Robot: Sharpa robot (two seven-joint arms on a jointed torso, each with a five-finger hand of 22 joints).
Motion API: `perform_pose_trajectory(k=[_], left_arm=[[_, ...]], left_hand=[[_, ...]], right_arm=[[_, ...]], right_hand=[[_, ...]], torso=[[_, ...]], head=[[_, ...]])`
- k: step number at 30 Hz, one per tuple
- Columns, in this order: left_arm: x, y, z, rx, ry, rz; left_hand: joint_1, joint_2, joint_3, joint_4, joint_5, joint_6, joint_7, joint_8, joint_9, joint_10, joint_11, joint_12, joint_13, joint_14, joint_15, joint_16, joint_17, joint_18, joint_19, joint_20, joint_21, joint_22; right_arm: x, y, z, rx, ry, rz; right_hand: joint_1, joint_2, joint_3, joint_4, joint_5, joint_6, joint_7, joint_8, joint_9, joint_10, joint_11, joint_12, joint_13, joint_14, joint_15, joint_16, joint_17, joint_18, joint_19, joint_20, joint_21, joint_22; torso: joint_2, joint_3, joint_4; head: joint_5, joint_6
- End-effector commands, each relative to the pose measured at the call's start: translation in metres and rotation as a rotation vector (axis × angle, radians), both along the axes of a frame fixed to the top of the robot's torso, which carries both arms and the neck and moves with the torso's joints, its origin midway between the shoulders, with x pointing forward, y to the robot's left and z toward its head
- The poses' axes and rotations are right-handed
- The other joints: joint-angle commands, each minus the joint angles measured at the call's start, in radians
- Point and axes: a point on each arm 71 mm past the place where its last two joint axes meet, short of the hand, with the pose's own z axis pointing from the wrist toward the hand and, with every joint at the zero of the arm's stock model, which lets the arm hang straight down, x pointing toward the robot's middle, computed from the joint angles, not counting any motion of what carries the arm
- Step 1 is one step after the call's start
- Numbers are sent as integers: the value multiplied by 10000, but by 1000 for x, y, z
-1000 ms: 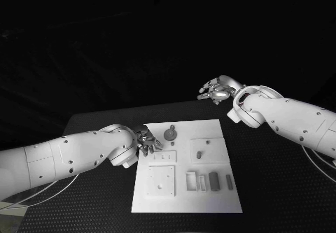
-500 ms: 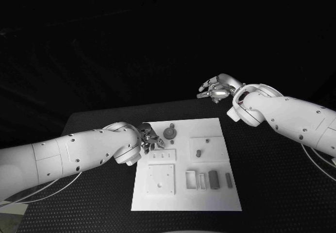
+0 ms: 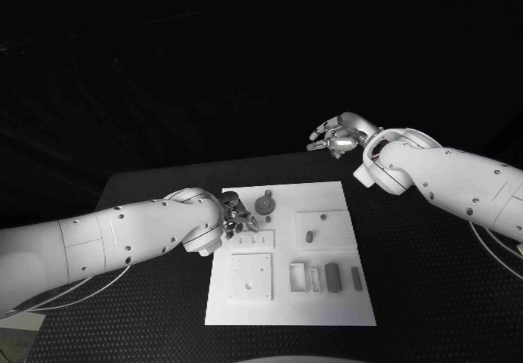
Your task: Assemble the parts on the task board
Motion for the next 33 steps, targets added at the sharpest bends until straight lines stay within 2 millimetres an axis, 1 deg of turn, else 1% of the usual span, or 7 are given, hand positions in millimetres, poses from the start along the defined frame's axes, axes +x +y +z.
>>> perform_pose_trajectory(k=[1, 10, 14, 20, 29, 31, 33], left_arm=[[-2, -1, -4, 306, 281, -225], [-3, 1, -9, 535, 308, -254], [-5, 2, -14, 577, 392, -225], [-5, 2, -15, 605, 338, -223], [-3, 2, -16, 641, 273, -203], [-4, 2, -17, 638, 284, -205], [-4, 1, -18, 639, 309, -229]], left_hand=[[5, 109, 145, 115, 81, 299, -341, 878, 2004, -93, -133, 74, -19, 339, -663, 49, -18, -103, 395, -536, 60, 261], [-82, 129, 136, 140, 77, 350, -367, 871, 2112, -85, -158, 196, -40, 361, -688, 135, -61, -83, 391, -546, 181, 258], [-128, 214, 152, 161, -18, 280, -364, 810, 2233, -116, -158, 418, 19, 405, -697, 275, -88, -44, 424, -555, 331, 253], [-140, 206, 173, 131, -22, 280, -370, 759, 2366, -202, -169, 676, 135, 436, -710, 424, -113, 5, 458, -557, 497, 250], [-142, 191, 181, 124, -21, 282, -371, 739, 2389, -229, -170, 722, 154, 433, -711, 452, -121, 15, 453, -554, 530, 248], [-143, 191, 183, 124, -20, 282, -371, 735, 2392, -232, -170, 728, 156, 432, -711, 455, -122, 16, 451, -554, 534, 248], [-143, 191, 184, 124, -19, 282, -371, 733, 2394, -234, -170, 733, 158, 431, -711, 457, -123, 17, 451, -554, 537, 248]], right_arm=[[0, 2, 0, -5, 50, 139], [0, 2, 0, -6, 53, 142], [0, 2, 0, -5, 53, 148], [0, 1, 0, -10, 50, 130], [0, 0, 0, 74, -30, 80], [0, 0, 0, 134, -24, 87], [0, 0, 0, 169, -28, 98]], right_hand=[[-90, -24, -20, 53, 24, 21, 68, -50, -16, -87, 2, 43, -15, -85, -4, 45, -1, 135, 24, -71, -57, 155], [-85, -21, -19, 50, 24, 20, 68, -50, -17, -88, 2, 45, -17, -85, -4, 45, -1, 136, 24, -71, -58, 155], [-84, -19, -18, 50, 24, 20, 68, -50, -17, -88, 2, 45, -17, -85, -4, 46, -2, 136, 24, -71, -58, 155], [-83, -17, -18, 49, 24, 19, 68, -50, -18, -88, 2, 47, -18, -84, -4, 46, -1, 135, 25, -71, -57, 155], [-94, -35, -27, 46, 22, 1, 73, -60, -25, -97, 6, 43, -25, -94, -1, 39, -5, 136, 14, -67, -64, 154], [-111, -48, -15, 46, 26, -59, 96, -92, -47, -161, 30, 5, -53, -190, 24, -55, -45, 136, -92, -31, -144, 130], [-132, -55, 29, 61, 23, -99, 109, -105, -64, -243, 50, -187, -225, -344, 52, -332, -181, 136, -281, 73, -334, 64]], torso=[[-3, 7, 10], [-7, 8, 6], [-1, 3, -5], [-1, -3, 5], [0, -4, 4], [0, -2, -1], [1, -3, -5]], head=[[7, -30], [32, -62], [55, -63], [51, -65], [46, -69], [46, -72], [43, -72]])
